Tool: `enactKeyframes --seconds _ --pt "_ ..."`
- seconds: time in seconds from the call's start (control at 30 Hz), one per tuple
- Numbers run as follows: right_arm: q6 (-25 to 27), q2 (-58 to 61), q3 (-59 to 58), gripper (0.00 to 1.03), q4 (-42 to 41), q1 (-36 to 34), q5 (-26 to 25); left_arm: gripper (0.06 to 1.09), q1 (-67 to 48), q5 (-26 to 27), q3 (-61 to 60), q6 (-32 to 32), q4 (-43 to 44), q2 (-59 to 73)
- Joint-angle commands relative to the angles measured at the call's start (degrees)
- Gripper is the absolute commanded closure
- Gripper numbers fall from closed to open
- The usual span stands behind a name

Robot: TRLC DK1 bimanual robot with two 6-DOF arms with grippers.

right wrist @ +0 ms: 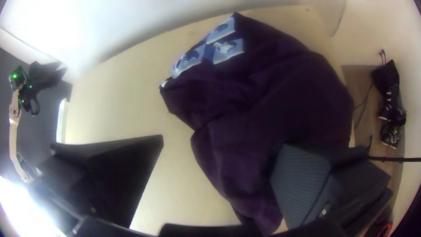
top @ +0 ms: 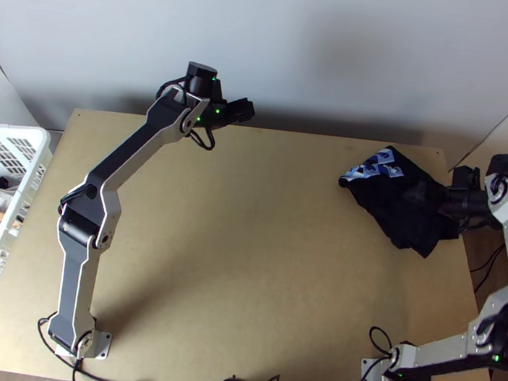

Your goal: Fold the t-shirt

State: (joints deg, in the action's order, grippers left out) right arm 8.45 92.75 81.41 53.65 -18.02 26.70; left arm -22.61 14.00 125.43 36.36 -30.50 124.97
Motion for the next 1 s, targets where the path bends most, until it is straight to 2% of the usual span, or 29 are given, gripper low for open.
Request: enactKeyframes --seconds 0.0,0.13,0.23,0.4,0.57,0.73,0.87,0.97 --pt "4.2 -6.4 -3.5 0.05 0.1 1.4 -3.0 0.33 0.3 0.0 0.0 0.0 0.0 0.0" --pt "4.6 -6.6 -3.9 0.05 0.1 1.1 -6.2 0.33 0.6 0.0 0.0 -0.1 -0.1 -0.2" --pt "5.5 -4.6 -5.2 0.05 0.8 -0.8 -11.4 0.33 0.7 0.0 0.0 -0.2 0.0 -0.3" --pt "7.1 -4.2 -5.7 0.05 0.1 -5.9 -13.7 0.33 1.1 0.1 0.0 -0.1 -0.4 -0.3" --pt "6.8 -7.0 -5.0 0.05 -2.2 -5.4 -13.7 0.33 1.2 0.1 0.0 -0.2 -0.3 -0.2" --pt "4.1 -7.8 -6.7 0.05 -11.1 0.0 -18.4 0.33 1.1 0.1 0.0 -0.2 -0.1 -0.1" --pt "-0.1 -7.1 -9.4 0.05 -19.3 5.3 -19.0 0.33 1.2 0.1 0.0 -0.2 0.0 -0.1" --pt "0.6 -4.1 -16.9 0.05 -34.3 7.6 -19.0 0.33 1.1 0.1 0.1 -0.3 0.2 0.2"
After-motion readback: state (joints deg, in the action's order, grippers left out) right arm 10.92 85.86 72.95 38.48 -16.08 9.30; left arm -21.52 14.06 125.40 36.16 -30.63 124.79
